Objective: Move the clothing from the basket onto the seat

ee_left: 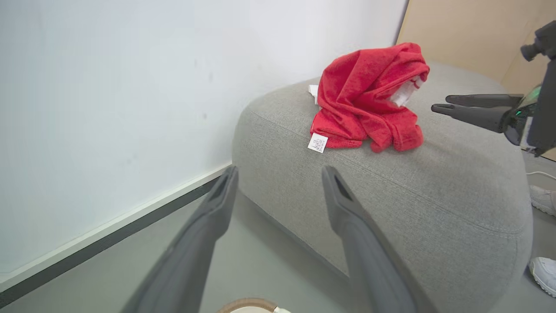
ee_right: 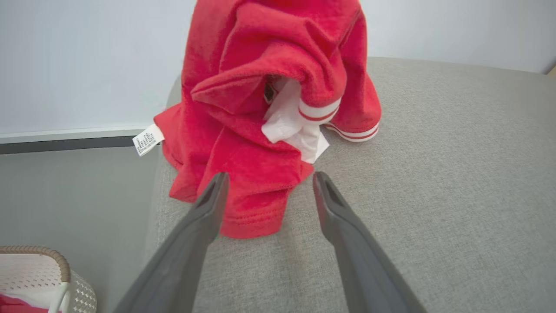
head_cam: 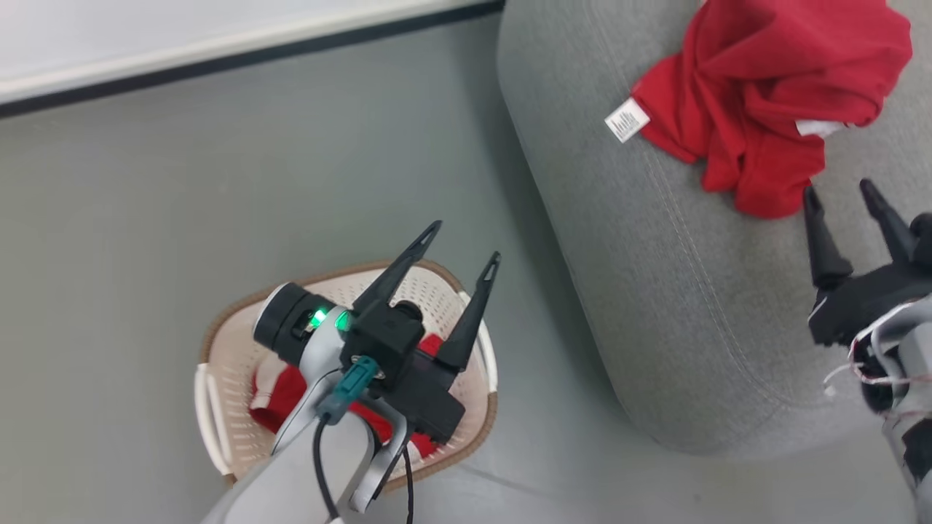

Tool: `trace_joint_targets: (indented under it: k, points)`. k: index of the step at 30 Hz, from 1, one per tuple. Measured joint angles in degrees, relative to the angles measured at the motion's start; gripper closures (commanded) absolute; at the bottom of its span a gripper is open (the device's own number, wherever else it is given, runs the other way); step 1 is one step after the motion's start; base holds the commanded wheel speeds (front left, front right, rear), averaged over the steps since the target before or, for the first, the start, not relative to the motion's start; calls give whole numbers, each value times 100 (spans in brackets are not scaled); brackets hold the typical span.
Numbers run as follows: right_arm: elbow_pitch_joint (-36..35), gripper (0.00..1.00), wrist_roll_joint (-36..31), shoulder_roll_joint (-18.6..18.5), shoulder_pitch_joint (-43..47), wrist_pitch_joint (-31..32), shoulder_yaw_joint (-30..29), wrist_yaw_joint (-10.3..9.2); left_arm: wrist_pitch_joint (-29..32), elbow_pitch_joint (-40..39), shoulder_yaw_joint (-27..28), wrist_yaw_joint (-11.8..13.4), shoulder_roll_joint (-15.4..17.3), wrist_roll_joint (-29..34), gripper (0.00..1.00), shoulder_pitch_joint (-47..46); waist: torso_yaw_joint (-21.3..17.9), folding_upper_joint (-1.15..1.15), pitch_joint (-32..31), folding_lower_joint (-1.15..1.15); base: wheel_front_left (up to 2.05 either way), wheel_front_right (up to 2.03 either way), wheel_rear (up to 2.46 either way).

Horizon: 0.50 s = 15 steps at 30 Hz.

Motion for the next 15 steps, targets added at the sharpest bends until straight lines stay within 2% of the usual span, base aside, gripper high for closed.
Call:
trace_joint_targets:
  k: [8, 12, 15]
  points:
    - [-976, 0, -210, 67, 787, 0, -35, -241, -319, 307, 309, 52, -59, -270, 0, 362, 409, 0, -515, 0, 0, 0, 0]
    - [-1321, 0, -219, 58, 1070, 0, -104, -286, -389, 482, 495, 53, -53, -367, 0, 531, 643, 0, -784, 0, 0, 0, 0]
    - [-1626, 0, -246, 93, 1325, 0, -152, -409, -441, 597, 660, 59, -56, -534, 0, 708, 817, 0, -998, 0, 0, 0, 0]
